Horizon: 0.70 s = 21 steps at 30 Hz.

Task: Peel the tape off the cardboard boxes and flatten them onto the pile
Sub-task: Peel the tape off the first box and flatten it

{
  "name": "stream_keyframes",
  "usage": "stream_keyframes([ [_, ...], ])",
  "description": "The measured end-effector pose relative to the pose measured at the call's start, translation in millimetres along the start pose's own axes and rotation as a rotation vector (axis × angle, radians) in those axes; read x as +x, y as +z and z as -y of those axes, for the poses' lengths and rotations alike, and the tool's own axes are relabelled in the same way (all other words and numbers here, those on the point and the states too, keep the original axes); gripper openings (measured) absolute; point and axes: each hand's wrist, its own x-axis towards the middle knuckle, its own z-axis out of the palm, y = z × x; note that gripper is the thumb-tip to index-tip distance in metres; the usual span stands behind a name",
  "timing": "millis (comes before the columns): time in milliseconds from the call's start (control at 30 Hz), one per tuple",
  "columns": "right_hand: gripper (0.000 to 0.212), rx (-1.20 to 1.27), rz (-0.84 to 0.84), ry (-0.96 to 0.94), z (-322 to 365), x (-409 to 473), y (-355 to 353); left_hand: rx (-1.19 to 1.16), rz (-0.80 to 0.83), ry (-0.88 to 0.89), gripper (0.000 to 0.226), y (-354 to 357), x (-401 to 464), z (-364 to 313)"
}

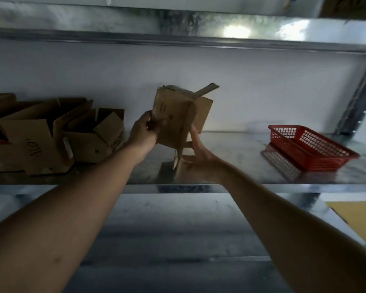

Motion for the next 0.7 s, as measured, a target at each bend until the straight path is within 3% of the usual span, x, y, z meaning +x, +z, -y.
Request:
stream_keyframes([
  [67,0.117,-0.223,0.038,0.097,-4,-6,-13,0.108,0.008,0.062,0.036,-2,4,-3],
  [133,0.094,-0.324,-0.151,0.109,-9,-16,-27,0.280,0.051,0.127,0.049,-1,6,-7],
  [233,0.053,-0.079,-0.484,0.172,-12,-31,-41,0.459,0.129,0.188,0.054,15,-1,-16],
  [300,0.029,-0.108,-0.582,0.233,-16,-37,-52,0.516,0.155,0.214,0.058,34,-7,-20],
  [400,0.013,-0.218,-0.653,0.410,-30,-50,-66,0.621,0.194,0.245,0.060,62,-14,-28],
  [433,0.009,-0.228,-0.653,0.459,-36,-56,-69,0.655,0.212,0.251,0.060,71,-16,-31],
  [600,0.033,-0.306,-0.677,0.571,-61,-82,-88,0.775,0.273,0.295,0.060,109,-28,-43],
  [700,0.024,-0.302,-0.680,0.612,-73,-90,-102,0.873,0.306,0.350,0.060,129,-37,-49],
])
